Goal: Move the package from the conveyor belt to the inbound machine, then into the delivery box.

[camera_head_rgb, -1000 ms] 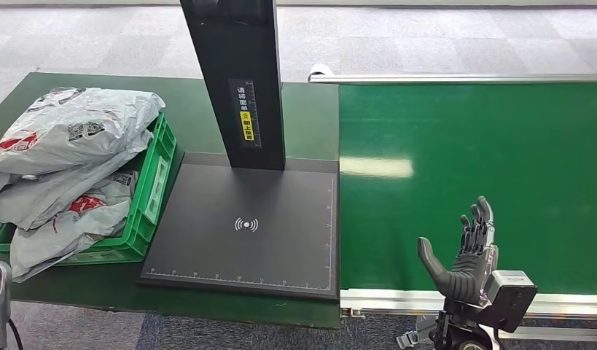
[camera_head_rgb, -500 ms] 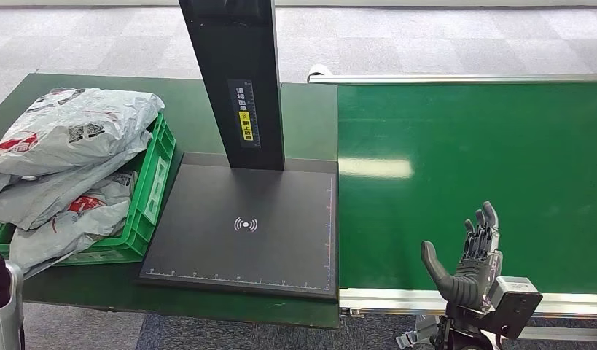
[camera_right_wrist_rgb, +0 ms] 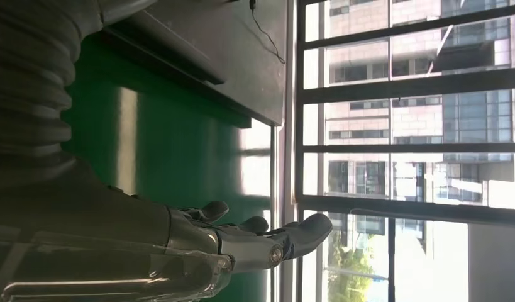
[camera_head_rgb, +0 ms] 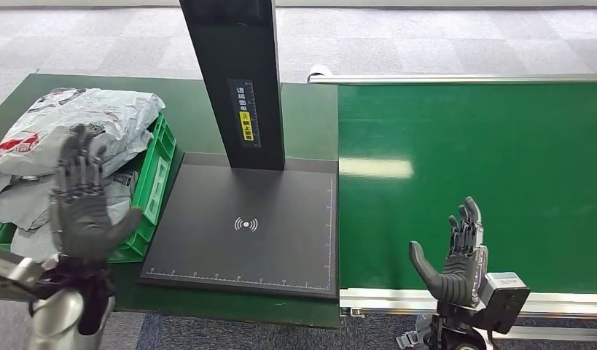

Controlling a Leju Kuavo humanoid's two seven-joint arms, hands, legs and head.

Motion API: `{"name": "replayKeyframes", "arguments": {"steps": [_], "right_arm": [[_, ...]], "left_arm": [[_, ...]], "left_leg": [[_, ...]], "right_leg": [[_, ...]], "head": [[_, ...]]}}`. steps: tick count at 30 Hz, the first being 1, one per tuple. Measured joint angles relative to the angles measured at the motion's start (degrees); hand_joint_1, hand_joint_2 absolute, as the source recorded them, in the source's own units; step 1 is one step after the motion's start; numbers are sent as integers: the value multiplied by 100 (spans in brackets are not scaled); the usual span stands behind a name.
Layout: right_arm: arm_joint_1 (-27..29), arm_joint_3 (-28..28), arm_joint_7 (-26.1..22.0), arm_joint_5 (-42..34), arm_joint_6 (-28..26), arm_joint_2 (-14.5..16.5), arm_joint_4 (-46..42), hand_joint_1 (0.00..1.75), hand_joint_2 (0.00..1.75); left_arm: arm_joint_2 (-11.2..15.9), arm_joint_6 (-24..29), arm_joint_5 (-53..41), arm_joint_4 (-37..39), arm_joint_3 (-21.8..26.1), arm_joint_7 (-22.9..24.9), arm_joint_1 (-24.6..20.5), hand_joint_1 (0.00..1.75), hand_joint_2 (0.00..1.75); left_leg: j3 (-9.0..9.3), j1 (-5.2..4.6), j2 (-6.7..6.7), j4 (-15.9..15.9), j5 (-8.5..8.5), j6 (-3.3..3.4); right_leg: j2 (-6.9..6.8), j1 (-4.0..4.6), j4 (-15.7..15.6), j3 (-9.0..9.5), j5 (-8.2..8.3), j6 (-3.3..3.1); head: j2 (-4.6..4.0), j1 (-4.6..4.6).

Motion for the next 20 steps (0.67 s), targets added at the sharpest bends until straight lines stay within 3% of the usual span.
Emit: {"name": "replayKeyframes", "arguments": {"steps": [5,10,15,20], "right_arm": [[-4,72,12,1,43,16,1,0,175],[-4,126,13,32,193,17,11,0,175],[-40,300,11,12,479,46,131,0,175],[-64,421,11,-34,596,79,286,0,175]], "left_arm": [[-225,109,-152,380,-713,-78,135,0,175],[-344,-187,-18,659,-982,25,212,0,175],[-680,-402,398,1272,-1241,-220,385,0,175],[-947,-428,587,1709,-1284,-84,442,0,175]], "left_leg": [[0,3,0,0,0,0],[-1,6,1,-1,0,0],[-2,3,-1,0,0,0],[-2,2,-2,0,-1,1]], "right_leg": [[0,2,1,-2,0,0],[0,6,1,-2,-1,-1],[0,3,0,-1,-1,0],[0,1,0,0,0,0]], "head": [[0,-2],[0,-1],[0,0],[0,-1]]}}
